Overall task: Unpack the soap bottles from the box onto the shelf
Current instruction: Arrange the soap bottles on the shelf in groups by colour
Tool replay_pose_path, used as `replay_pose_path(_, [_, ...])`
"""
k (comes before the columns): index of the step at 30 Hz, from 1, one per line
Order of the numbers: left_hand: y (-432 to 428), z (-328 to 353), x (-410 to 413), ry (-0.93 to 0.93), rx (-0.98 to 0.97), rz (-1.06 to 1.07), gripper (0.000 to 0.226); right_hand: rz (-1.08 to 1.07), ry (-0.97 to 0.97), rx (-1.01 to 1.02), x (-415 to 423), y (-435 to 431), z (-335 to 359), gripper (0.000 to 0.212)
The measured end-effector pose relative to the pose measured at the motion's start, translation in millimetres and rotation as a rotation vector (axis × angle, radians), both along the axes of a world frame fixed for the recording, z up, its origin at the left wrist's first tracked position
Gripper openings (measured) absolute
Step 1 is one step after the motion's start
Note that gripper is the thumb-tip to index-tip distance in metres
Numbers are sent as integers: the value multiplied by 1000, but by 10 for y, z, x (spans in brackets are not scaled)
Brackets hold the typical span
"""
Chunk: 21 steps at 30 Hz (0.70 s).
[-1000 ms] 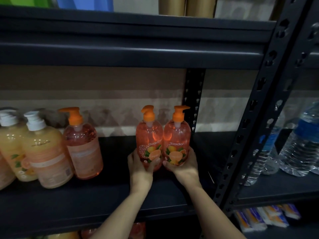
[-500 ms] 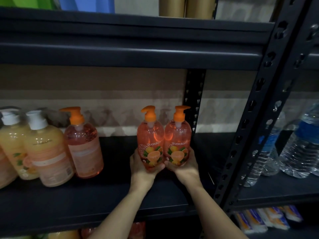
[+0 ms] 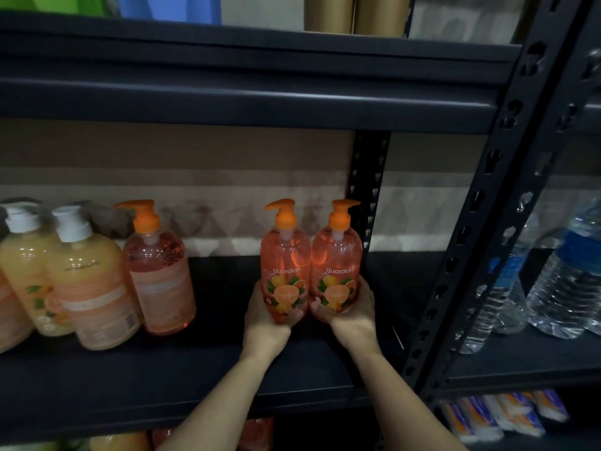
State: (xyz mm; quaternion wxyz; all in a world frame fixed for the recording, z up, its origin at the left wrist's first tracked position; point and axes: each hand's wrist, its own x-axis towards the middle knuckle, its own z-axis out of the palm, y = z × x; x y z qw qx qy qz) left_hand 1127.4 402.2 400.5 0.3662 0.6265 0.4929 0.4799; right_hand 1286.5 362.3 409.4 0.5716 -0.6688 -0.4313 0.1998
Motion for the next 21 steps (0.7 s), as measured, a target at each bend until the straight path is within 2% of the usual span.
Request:
replay_pose_path(12, [-127,131,33,-116,-15,-52,76,-5,0,-10,-2,10,-10,99])
replay_pose_path(21, [-81,137,4,-57,-80,-79,83,-23,-38,-31,-15,36,-28,98])
